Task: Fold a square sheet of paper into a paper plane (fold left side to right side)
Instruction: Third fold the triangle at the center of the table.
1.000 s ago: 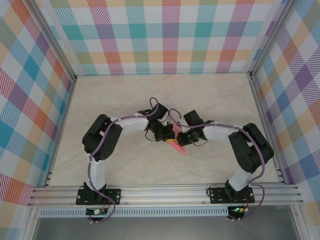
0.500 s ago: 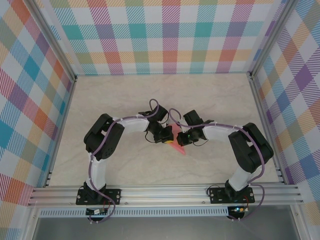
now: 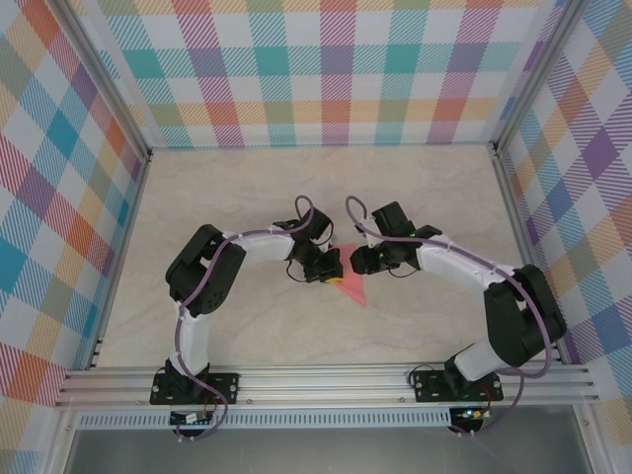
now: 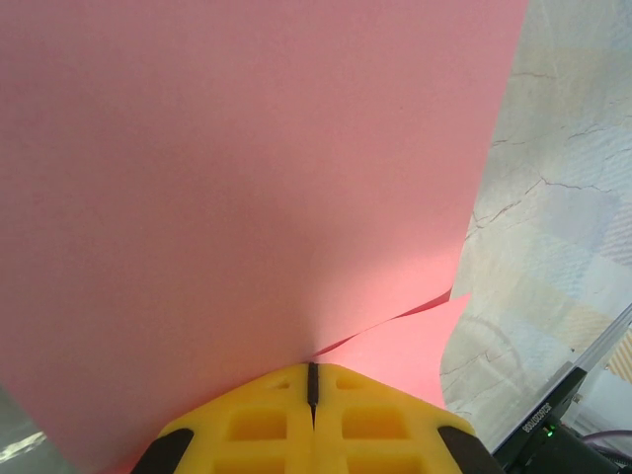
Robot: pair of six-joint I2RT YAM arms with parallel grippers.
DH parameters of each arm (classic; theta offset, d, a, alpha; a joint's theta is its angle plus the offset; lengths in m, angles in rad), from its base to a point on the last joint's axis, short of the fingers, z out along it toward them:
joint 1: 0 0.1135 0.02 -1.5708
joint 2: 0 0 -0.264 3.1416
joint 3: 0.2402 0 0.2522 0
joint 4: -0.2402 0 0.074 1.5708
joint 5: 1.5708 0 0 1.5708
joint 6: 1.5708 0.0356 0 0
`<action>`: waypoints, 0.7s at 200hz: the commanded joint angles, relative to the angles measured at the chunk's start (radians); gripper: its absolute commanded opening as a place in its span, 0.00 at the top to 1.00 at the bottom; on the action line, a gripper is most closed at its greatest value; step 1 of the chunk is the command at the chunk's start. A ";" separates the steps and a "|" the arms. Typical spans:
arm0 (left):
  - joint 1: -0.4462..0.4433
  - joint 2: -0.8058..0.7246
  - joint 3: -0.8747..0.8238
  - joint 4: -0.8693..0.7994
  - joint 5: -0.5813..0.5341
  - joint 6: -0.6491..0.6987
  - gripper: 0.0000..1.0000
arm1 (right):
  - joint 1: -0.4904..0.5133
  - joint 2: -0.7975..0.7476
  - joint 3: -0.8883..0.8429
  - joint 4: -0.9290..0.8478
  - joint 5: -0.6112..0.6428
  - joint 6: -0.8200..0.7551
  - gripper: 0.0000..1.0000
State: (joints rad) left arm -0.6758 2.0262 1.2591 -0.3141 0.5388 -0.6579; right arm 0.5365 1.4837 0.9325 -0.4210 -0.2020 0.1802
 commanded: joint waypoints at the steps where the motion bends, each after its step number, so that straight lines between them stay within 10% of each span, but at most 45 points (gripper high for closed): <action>1: -0.001 0.032 -0.033 -0.025 -0.066 0.016 0.97 | 0.002 -0.041 -0.049 -0.037 -0.134 0.050 0.69; 37: 0.000 0.027 -0.033 -0.025 -0.068 0.018 0.97 | 0.026 -0.003 -0.138 0.084 -0.307 0.149 0.77; 140: -0.001 0.026 -0.029 -0.032 -0.073 0.021 0.97 | 0.024 0.188 -0.098 0.067 -0.274 0.182 0.83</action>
State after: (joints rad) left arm -0.6758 2.0262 1.2591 -0.3130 0.5385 -0.6579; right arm 0.5602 1.6547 0.8097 -0.3416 -0.4858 0.3443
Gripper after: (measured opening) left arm 0.042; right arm 0.176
